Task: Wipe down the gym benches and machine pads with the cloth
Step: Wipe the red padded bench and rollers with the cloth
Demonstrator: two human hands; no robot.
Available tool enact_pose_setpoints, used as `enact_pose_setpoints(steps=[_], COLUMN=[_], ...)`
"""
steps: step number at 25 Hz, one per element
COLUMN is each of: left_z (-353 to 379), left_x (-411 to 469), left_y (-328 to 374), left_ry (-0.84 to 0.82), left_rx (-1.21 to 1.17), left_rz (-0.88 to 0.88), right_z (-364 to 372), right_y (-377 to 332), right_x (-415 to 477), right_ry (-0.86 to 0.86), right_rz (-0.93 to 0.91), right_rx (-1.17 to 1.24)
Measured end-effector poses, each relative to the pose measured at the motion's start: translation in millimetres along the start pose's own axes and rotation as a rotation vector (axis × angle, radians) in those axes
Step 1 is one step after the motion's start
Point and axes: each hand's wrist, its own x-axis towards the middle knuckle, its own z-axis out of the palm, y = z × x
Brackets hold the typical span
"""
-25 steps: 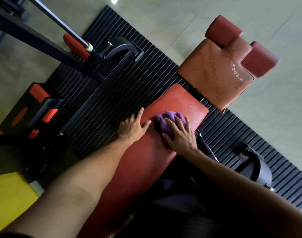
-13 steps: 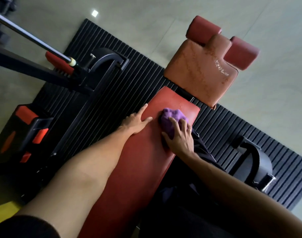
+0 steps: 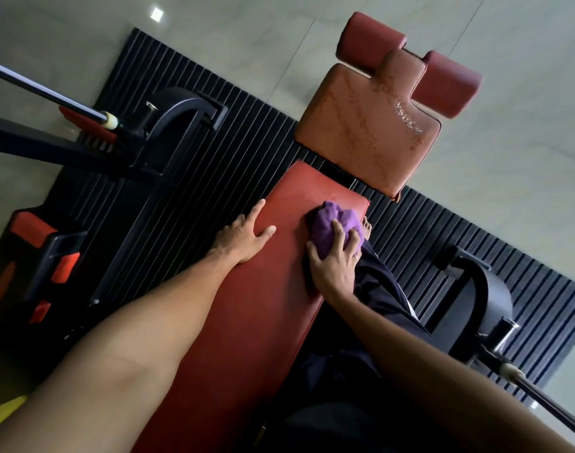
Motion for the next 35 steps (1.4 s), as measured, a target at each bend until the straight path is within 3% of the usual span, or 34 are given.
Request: enact_pose_setpoints(steps=[10, 16, 21, 23, 27, 31, 33, 35], left_z=[1, 8, 13, 13, 12, 12, 12, 13], left_x=[22, 28, 31, 30, 30, 30, 31, 32], left_y=[22, 15, 12, 11, 13, 13, 12, 11], left_ry=[0.021, 0.096, 0.145, 0.153, 0.168, 0.164, 0.171, 0.175], left_rx=[0.117, 0.065, 0.039, 0.029, 0.012, 0.003, 0.005, -0.014], left_rz=[0.063, 0.122, 0.196, 0.183, 0.172, 0.162, 0.173, 0.174], right_z=[-13, -6, -13, -7, -3, -17, -9, 8], right_y=[-16, -2, -24, -42, -34, -15, -35, -63], right_x=[67, 33, 118, 125, 62, 83, 122, 149], right_ry=[0.012, -0.066, -0.056, -0.08, -0.113, -0.072, -0.041, -0.053], right_rz=[0.234, 0.059, 0.245, 0.174, -0.187, -0.101, 0.006, -0.007], right_rx=[0.093, -0.137, -0.166, -0.184, -0.303, -0.388, -0.337, -0.316])
